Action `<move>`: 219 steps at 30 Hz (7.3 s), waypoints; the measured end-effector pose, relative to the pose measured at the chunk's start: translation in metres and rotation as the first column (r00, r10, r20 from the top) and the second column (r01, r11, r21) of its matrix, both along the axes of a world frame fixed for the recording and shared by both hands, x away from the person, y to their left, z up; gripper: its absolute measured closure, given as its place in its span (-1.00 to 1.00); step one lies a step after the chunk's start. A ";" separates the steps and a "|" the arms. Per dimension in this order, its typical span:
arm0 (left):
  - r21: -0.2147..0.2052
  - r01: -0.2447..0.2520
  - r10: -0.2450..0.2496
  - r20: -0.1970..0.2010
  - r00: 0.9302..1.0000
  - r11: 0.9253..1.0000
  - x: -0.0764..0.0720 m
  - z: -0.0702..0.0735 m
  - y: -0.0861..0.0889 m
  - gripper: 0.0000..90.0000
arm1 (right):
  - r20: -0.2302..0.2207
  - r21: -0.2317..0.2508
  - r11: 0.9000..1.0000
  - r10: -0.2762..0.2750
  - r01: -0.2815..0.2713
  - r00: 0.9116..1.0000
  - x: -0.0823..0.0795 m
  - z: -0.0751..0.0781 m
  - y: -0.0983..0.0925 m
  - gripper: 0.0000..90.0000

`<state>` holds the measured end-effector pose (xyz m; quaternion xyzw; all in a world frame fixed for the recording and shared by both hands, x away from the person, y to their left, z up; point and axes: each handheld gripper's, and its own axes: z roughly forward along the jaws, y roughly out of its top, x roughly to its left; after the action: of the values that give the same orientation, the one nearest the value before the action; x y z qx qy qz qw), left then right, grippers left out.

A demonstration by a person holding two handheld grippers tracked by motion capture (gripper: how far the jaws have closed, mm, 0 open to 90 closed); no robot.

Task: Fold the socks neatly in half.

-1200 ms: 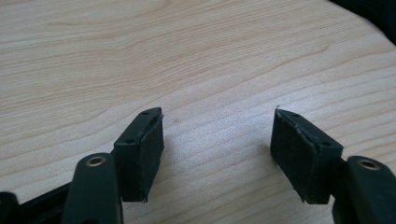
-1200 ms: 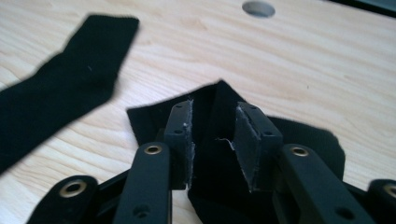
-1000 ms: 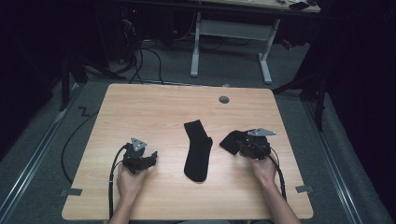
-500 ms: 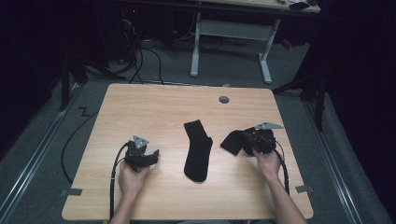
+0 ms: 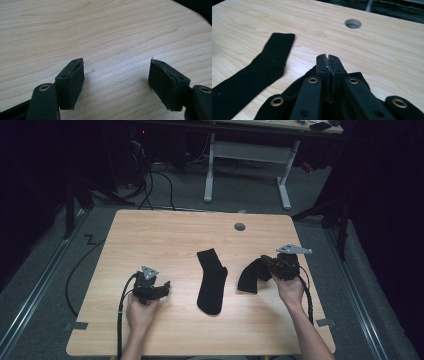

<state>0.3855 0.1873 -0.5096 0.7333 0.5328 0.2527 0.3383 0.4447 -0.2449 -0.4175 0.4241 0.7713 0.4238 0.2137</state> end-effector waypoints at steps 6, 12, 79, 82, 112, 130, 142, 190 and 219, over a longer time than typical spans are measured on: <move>0.002 0.056 -0.056 -0.002 0.998 0.998 0.000 0.000 -0.002 -0.37 | -0.030 -0.004 0.998 0.058 -0.058 0.998 0.012 -0.003 0.012 0.95; -0.011 0.031 -0.031 -0.004 0.999 0.999 0.001 0.000 0.000 -0.34 | -0.009 -0.043 0.994 0.104 -0.104 0.995 0.009 0.011 0.029 0.95; 0.005 0.070 -0.070 -0.009 0.998 0.998 -0.003 0.000 -0.003 -0.44 | -0.096 0.008 0.995 0.104 -0.104 0.990 0.000 0.016 0.113 0.95; 0.004 0.070 -0.070 -0.009 0.998 0.998 -0.003 0.000 -0.003 -0.44 | -0.108 0.007 0.993 0.117 -0.117 0.987 -0.008 0.007 0.112 0.95; -0.076 0.231 -0.234 -0.032 0.972 0.970 -0.004 0.008 -0.068 -0.51 | -0.074 -0.031 0.982 0.182 -0.185 0.980 -0.034 -0.048 0.099 0.45; 0.023 0.241 -0.240 -0.043 0.970 0.970 -0.006 0.003 -0.091 -0.47 | -0.174 -0.087 0.960 0.248 -0.266 0.953 -0.049 -0.082 0.093 0.77; 0.014 0.230 -0.230 -0.009 0.973 0.973 0.002 0.000 -0.092 -0.46 | -0.109 -0.097 0.960 0.252 -0.263 0.961 -0.042 -0.065 0.102 0.99; 0.013 0.228 -0.228 -0.003 0.974 0.974 0.002 0.000 -0.094 -0.38 | -0.148 -0.076 0.950 0.289 -0.302 0.946 -0.041 -0.077 0.135 0.57; 0.030 0.137 -0.138 0.014 0.990 0.990 0.032 0.028 -0.101 -0.21 | -0.092 -0.022 0.959 0.280 -0.283 0.955 -0.053 -0.075 0.109 0.58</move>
<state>0.4178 0.0865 -0.4817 0.7710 0.4745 0.2423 0.3488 0.3921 -0.1358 -0.4928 0.3241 0.8399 0.4171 0.1245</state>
